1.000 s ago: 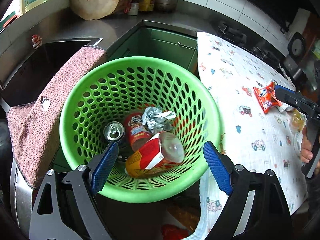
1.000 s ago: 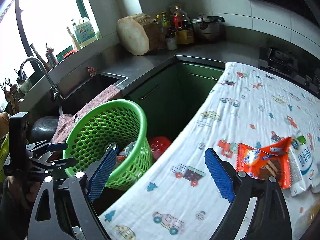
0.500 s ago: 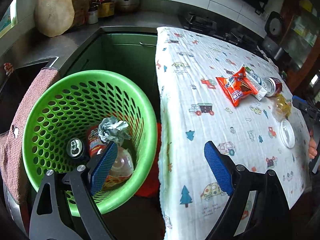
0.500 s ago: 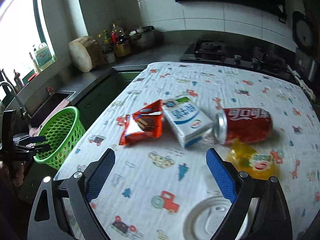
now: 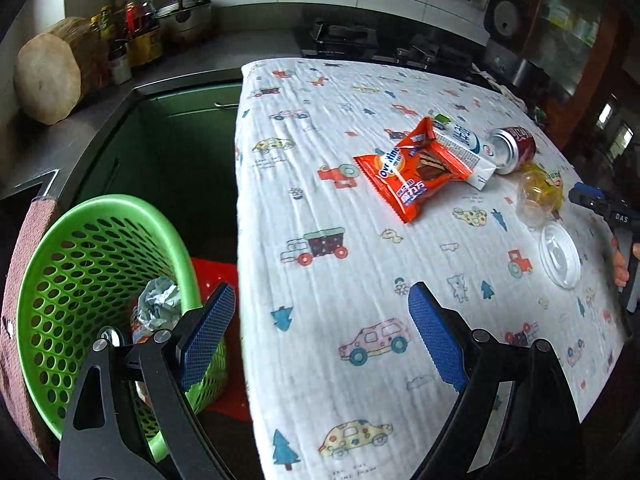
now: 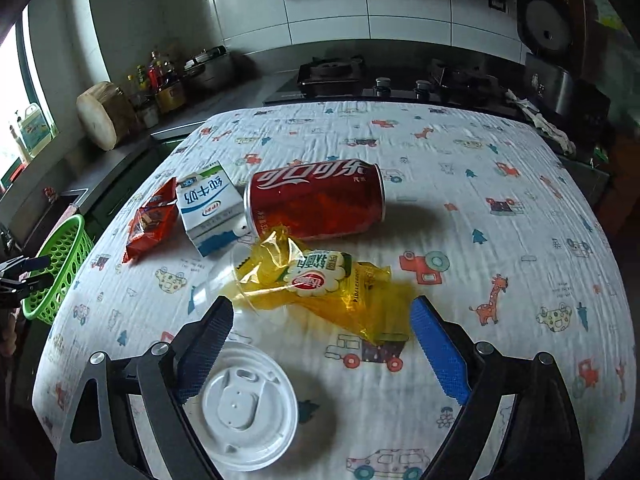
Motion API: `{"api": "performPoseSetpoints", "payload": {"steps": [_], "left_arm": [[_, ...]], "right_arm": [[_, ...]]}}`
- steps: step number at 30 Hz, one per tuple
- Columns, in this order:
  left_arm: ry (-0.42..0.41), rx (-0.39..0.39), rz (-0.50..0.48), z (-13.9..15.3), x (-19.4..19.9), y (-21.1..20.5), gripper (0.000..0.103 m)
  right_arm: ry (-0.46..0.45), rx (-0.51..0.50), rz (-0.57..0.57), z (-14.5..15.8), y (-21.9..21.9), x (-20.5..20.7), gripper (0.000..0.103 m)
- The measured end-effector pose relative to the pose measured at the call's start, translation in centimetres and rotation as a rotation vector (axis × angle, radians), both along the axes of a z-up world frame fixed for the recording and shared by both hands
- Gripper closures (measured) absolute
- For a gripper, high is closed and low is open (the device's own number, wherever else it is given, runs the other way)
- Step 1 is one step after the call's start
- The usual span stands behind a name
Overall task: Collect trash
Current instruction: 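Move the left tool to the orange snack packet while the right tool approaches the yellow bag, then grasp the orange snack packet with the left tool while the right tool grasps the yellow bag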
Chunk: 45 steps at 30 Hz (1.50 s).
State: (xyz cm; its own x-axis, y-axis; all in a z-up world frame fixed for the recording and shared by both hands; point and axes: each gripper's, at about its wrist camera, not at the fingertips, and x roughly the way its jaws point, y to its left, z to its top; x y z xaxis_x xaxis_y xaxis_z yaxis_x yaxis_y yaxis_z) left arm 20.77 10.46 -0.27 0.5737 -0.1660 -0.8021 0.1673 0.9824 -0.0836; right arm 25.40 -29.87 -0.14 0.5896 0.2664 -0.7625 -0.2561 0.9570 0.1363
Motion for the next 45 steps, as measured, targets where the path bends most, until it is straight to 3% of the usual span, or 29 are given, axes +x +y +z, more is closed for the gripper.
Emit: {"api": "performPoseSetpoints", "payload": {"steps": [9,13,23,34,41,44,45], "left_arm": [[-0.032,0.051,-0.115,-0.1,3.7,-4.8,0.016],[-0.034,0.070,-0.177,-0.3,5.2,-6.4,0.011],[-0.054,0.125,-0.290,-0.9,7.7,-8.6,0.010],[-0.074,0.185,-0.424,-1.6,11.0,-10.7,0.008],[-0.027,0.165,-0.462,-3.5,13.1,-12.1,0.008],[-0.020,0.152,-0.460,-4.0,13.3,-12.3,0.012],[-0.018,0.147,-0.464,-4.2,13.2,-12.4,0.018]], "right_arm": [[0.018,0.026,0.095,-1.9,-0.2,2.6,0.022],[0.026,0.033,0.129,-2.6,-0.1,3.5,0.017],[0.041,-0.001,0.265,-3.7,0.2,5.0,0.015],[0.059,0.010,0.286,-4.3,0.4,4.9,0.048],[0.059,0.032,0.253,-3.7,-0.1,4.2,0.054],[0.060,0.037,0.231,-3.5,-0.5,3.7,0.054],[0.059,0.040,0.223,-3.4,-0.6,3.6,0.054]]}}
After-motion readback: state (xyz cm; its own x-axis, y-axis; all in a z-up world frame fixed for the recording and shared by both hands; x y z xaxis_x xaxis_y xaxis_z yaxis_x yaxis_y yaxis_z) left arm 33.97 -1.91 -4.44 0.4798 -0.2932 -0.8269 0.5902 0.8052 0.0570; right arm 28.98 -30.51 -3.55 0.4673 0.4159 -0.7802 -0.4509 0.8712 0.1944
